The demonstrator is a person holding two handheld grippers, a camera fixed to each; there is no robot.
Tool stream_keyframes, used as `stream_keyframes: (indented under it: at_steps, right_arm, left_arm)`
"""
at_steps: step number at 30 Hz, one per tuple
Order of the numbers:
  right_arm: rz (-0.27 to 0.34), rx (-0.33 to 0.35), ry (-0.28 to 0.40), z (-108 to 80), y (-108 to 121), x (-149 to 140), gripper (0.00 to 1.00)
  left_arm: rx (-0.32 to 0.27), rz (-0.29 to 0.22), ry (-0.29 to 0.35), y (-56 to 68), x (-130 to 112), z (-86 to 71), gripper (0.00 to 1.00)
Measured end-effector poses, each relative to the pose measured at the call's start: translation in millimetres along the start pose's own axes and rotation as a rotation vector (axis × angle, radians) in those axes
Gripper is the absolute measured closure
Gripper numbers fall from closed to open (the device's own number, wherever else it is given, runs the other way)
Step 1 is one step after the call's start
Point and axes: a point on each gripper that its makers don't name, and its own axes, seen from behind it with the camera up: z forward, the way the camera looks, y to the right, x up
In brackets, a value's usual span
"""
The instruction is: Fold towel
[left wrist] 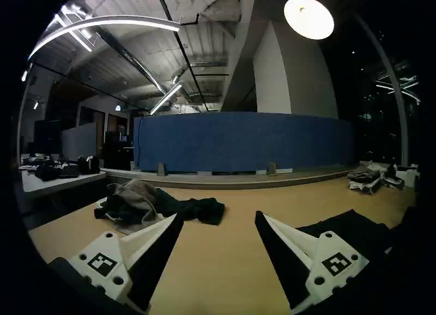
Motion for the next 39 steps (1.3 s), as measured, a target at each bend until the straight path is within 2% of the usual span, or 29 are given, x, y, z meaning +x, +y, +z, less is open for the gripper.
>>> stream_keyframes:
  at_steps: [32, 39]
  right_arm:
    - [-0.001, 0.0, 0.0, 0.0, 0.4, 0.9, 0.0]
    - [-0.002, -0.003, 0.001, -0.1, 1.4, 2.1, 0.0]
  left_arm:
    - [0.0, 0.0, 0.0, 0.1, -0.1, -1.0, 0.03]
    - [0.013, 0.001, 0.001, -3.5, -1.7, 0.2, 0.02]
